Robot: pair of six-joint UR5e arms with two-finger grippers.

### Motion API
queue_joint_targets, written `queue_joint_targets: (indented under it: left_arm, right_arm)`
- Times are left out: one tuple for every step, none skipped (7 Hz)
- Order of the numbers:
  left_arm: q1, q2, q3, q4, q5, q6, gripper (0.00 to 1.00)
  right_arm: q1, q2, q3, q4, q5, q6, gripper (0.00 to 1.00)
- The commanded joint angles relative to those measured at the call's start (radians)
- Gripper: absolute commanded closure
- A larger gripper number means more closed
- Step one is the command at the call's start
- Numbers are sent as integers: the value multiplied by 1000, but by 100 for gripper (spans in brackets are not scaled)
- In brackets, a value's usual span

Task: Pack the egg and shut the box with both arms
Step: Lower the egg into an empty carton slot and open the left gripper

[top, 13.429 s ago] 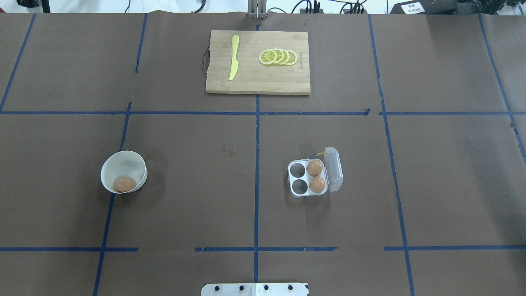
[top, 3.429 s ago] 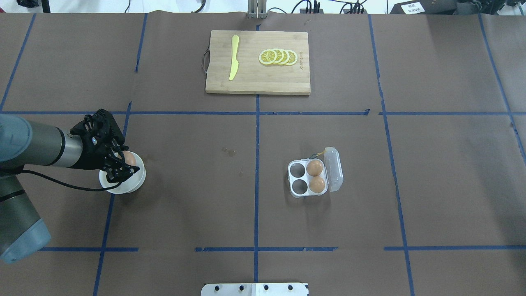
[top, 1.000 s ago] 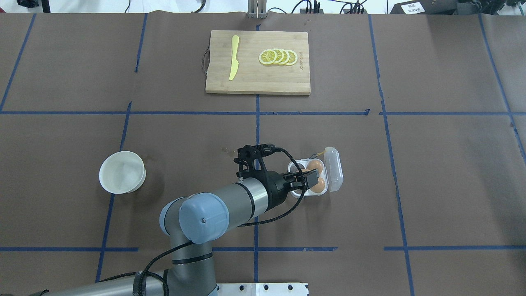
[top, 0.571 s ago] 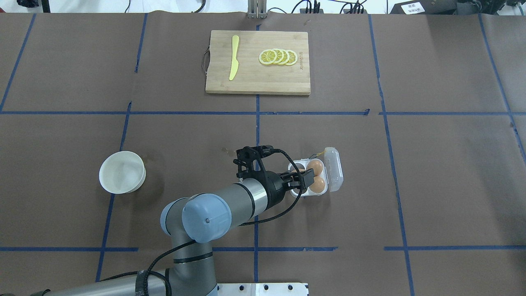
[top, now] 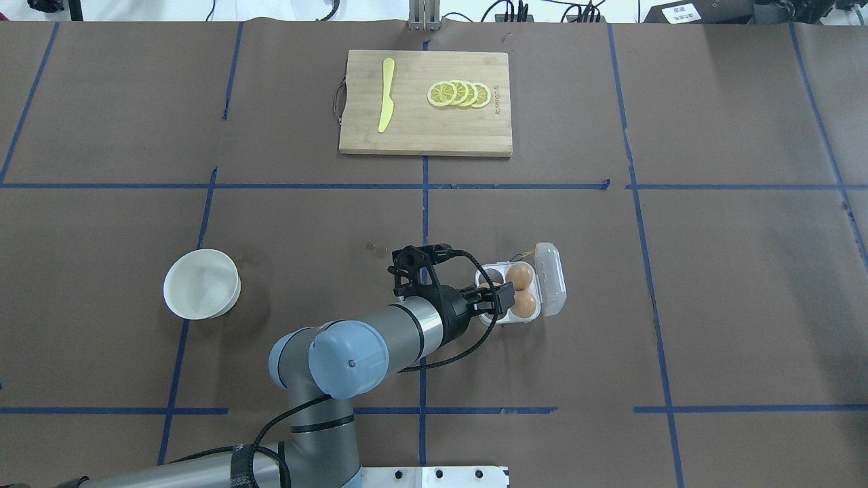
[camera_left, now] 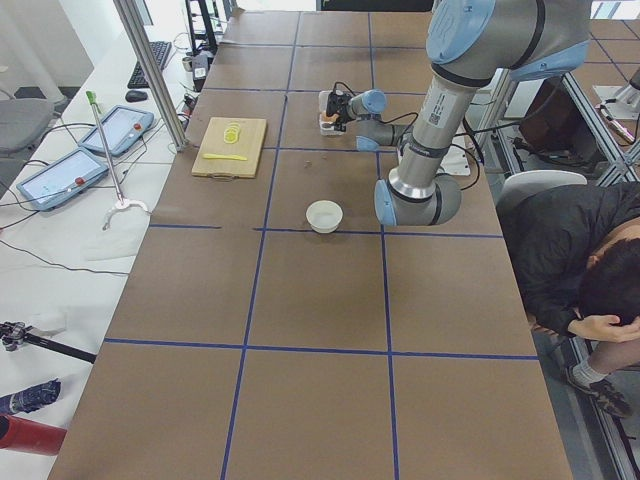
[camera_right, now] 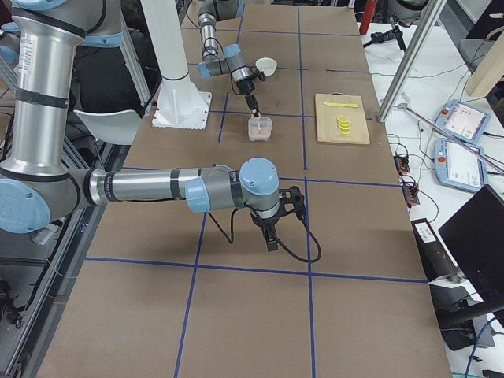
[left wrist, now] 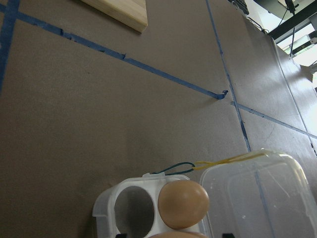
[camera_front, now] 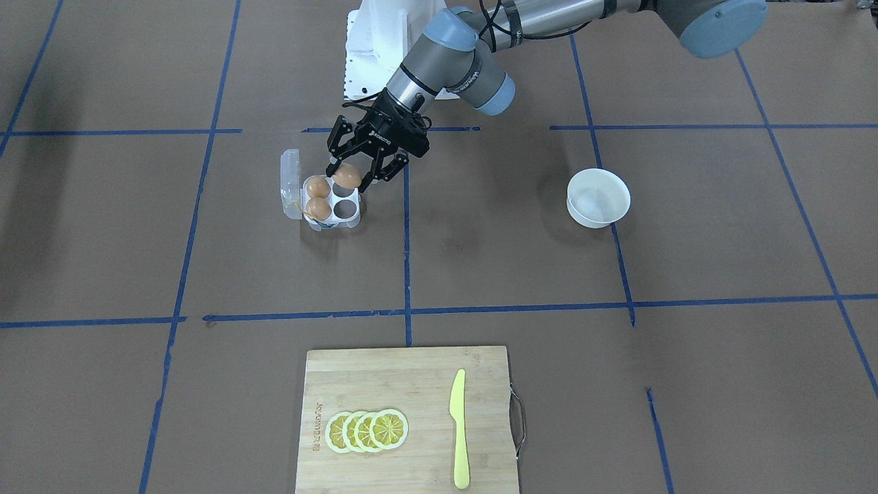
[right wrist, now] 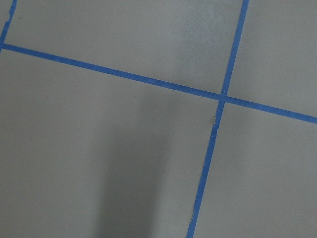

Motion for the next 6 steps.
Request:
queue_joint_targets:
  left_arm:
    - [3,-20,14,2,0,-18,49]
    - [3,-30,24,3,0,-19,49]
    - [3,-30,24,3,0,-19,46]
    - [3,-30,24,3,0,-19,43]
    - [3,-32,24,5,-2,-19,42]
    - [5,-32,24,5,-2,-19,40]
  right_arm:
    - [2,1,1,0,0,2,0]
    - [2,0,-1,0,0,2,0]
    - [2,1,-1,1,0,2,0]
    - [2,1,-1,0,0,2,0]
    - [2,1,-1,0,0,2,0]
    - [2,1,-1,0,0,2,0]
